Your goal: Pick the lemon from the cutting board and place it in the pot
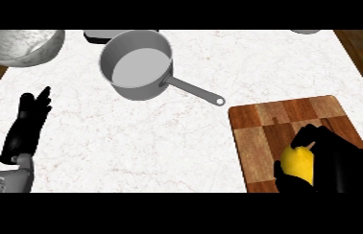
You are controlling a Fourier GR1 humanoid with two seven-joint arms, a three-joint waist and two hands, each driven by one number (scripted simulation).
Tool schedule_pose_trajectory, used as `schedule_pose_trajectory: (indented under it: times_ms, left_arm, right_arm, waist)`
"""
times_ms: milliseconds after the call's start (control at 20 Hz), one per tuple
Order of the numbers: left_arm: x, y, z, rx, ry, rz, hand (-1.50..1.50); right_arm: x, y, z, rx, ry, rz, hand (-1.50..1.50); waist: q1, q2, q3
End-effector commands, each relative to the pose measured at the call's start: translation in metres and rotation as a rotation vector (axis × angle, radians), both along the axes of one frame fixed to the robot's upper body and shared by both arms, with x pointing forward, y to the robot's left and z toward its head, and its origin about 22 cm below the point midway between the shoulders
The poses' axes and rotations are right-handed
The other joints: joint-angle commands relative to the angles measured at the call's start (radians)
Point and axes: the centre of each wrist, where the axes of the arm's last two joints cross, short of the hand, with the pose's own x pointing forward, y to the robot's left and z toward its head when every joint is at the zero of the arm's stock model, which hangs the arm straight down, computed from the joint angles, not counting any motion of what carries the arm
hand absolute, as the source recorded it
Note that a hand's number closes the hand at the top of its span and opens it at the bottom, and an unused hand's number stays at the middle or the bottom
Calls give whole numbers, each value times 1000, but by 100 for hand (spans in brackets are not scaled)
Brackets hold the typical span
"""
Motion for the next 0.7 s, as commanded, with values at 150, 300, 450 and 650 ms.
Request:
schedule_pose_trajectory:
  times_ms: [150,300,450,650]
  left_arm:
    - [2,2,2,-2,5,-13,0]
    - [-3,-18,-12,-11,-2,-24,0]
    - [-4,-5,-6,2,-6,-7,0]
    - [-1,-22,-9,0,2,-17,0]
  right_arm:
    - [-31,37,65,103,-403,139,150]
    - [-27,53,87,83,-490,171,150]
    - [-25,73,115,15,-482,210,150]
    - [-10,109,133,41,-451,246,150]
  waist:
    - [14,0,-1]
    - [19,3,-1]
    - [19,3,-2]
    - [29,2,-2]
